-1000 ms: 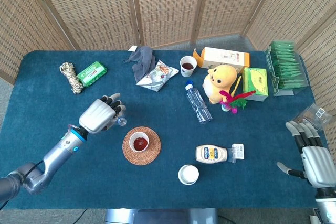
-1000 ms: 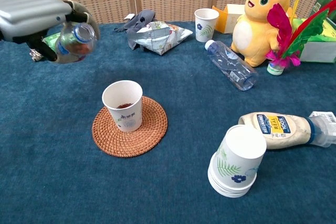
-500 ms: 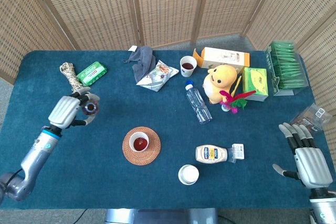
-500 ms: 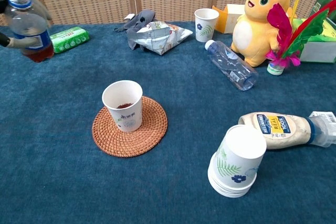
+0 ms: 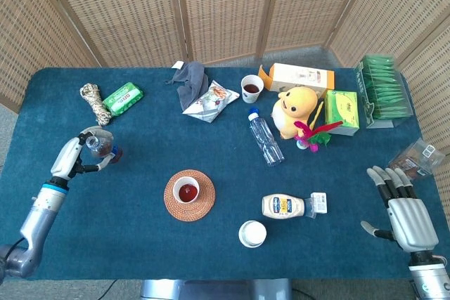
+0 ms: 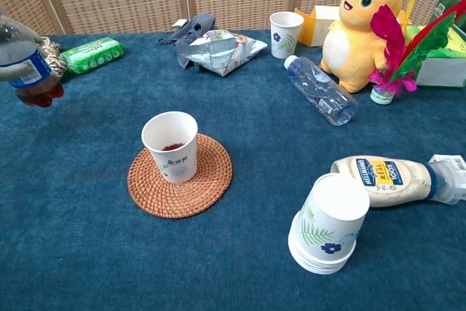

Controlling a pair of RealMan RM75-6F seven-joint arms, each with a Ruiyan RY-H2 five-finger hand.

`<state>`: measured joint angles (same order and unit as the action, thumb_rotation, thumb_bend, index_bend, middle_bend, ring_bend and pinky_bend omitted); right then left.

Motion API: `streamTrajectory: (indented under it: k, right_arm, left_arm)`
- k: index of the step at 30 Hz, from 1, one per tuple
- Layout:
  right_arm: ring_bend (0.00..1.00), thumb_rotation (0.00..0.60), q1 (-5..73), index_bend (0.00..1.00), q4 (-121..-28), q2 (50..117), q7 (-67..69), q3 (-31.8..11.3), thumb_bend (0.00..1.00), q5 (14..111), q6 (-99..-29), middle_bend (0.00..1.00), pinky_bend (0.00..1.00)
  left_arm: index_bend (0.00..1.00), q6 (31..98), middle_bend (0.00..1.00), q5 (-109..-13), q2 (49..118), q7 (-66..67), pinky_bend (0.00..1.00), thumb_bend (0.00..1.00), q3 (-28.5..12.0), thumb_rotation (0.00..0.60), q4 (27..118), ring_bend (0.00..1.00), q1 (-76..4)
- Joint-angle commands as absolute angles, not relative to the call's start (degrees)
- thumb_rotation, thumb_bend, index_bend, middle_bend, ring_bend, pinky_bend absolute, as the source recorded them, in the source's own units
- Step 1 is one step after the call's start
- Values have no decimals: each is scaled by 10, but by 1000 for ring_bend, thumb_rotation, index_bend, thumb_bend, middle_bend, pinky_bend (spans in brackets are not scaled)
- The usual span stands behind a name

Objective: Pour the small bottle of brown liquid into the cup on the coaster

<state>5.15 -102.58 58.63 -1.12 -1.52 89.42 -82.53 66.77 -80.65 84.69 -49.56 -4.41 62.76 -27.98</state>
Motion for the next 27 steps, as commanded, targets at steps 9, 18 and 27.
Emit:
streamTrajectory:
  k: [9,18,27]
  right_arm:
    - [0,600,53,0,-1024,587,-11,-16,0,889,-823,0,0]
    - [0,600,54,0,-1024,587,-12,-16,0,888,-820,0,0]
    - [0,600,55,0,-1023,589,-15,-15,0,886,-818,0,0]
  left_arm:
    - [405,635,368,-800,908,-547,368,463,-67,600,590,163,-290]
    - [402,620,349,-795,935,-536,359,462,-77,600,558,151,-299]
    - [403,614,350,-788,961,-532,354,461,-94,600,516,147,-309]
